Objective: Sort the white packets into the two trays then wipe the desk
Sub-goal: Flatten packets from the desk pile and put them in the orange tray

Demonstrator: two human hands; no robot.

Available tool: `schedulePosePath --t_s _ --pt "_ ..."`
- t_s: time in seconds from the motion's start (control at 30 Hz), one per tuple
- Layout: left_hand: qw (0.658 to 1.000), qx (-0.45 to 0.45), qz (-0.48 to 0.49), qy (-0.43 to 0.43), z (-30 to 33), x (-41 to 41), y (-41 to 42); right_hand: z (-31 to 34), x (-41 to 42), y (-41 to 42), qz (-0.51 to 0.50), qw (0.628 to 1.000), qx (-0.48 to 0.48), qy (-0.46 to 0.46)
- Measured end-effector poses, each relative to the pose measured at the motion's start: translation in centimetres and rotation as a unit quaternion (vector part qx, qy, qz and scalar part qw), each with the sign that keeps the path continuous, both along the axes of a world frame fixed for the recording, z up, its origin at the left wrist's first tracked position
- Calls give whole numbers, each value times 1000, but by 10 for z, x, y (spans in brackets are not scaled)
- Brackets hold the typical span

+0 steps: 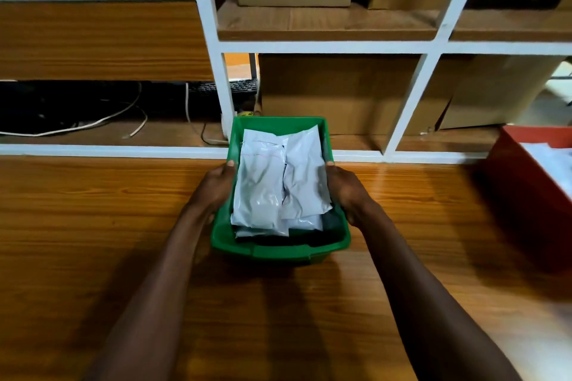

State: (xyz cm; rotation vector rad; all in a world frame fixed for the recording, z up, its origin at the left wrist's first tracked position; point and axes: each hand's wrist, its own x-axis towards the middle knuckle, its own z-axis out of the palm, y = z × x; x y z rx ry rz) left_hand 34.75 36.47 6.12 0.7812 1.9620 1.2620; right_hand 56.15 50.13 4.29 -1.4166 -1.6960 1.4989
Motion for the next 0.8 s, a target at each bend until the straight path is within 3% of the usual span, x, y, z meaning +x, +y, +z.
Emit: schedulePosePath --t_s 0.13,0.47,0.6,0.8 --pt "999 -24 -2 40 7 54 34 11 61 26 -33 999 -6 13" --pt "999 8 -31 2 -7 248 140 20 267 109 -105 992 25 -63" --pt "999 -1 -13 -30 -14 300 166 13 314 137 -111 989 54 -79" --pt "999 -48 9 -3 -21 320 185 10 333 160 -78 983 90 -137"
